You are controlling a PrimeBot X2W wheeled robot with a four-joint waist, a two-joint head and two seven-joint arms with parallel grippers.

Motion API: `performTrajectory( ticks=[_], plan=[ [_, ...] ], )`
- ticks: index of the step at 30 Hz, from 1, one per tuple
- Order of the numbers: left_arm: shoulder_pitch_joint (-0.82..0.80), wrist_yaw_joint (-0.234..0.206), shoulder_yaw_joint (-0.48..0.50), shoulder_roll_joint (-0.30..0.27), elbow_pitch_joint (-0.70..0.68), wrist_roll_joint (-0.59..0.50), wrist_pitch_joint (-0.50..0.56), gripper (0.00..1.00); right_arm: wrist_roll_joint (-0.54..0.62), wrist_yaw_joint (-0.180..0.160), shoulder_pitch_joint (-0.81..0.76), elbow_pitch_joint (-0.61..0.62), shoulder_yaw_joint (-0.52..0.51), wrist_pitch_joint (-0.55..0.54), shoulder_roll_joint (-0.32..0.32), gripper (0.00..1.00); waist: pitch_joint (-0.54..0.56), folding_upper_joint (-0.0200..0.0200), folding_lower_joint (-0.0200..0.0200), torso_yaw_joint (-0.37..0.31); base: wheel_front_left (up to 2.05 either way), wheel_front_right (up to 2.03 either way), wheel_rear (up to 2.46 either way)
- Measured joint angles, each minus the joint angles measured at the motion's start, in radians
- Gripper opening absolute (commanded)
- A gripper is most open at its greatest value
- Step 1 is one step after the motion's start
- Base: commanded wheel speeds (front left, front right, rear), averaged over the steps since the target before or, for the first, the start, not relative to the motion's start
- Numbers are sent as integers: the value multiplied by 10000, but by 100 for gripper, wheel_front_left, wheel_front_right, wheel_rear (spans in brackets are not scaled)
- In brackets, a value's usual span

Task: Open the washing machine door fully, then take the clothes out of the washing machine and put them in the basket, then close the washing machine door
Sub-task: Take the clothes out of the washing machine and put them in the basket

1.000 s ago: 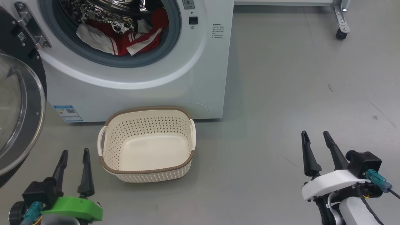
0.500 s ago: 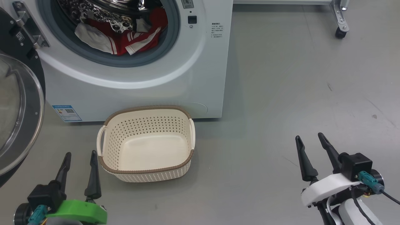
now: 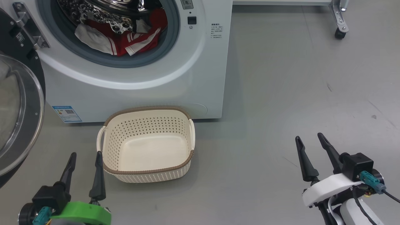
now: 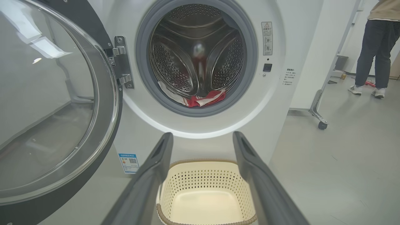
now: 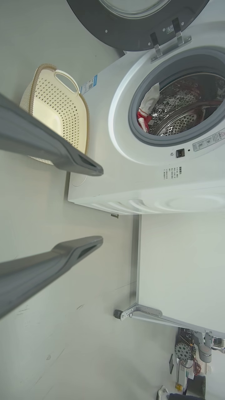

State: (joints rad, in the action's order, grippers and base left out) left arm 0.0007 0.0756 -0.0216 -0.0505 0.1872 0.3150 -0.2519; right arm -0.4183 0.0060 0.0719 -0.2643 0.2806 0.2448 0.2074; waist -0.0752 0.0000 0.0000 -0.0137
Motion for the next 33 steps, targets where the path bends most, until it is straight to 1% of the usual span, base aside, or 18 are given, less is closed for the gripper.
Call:
performTrajectory(
  ticks=[2,17,21,33],
  plan=[
    [0,0,-23,4,-21,-4,0,100,-109,0,0,12,-67,0,-73,100,-3,0,0,2,0,0,0],
    [5,2,-88,19,-142,13,0,100,-107,0,0,94,-151,0,-67,100,-10,0,0,23,0,0,0],
    [13,102,-161,25,-155,173,0,100,-107,0,-1,100,-151,0,-84,100,-9,0,0,21,9,-9,0],
    [34,180,-174,35,-357,318,0,100,-107,15,-18,117,-209,0,-186,100,-11,0,0,-16,44,-44,0]
  ],
)
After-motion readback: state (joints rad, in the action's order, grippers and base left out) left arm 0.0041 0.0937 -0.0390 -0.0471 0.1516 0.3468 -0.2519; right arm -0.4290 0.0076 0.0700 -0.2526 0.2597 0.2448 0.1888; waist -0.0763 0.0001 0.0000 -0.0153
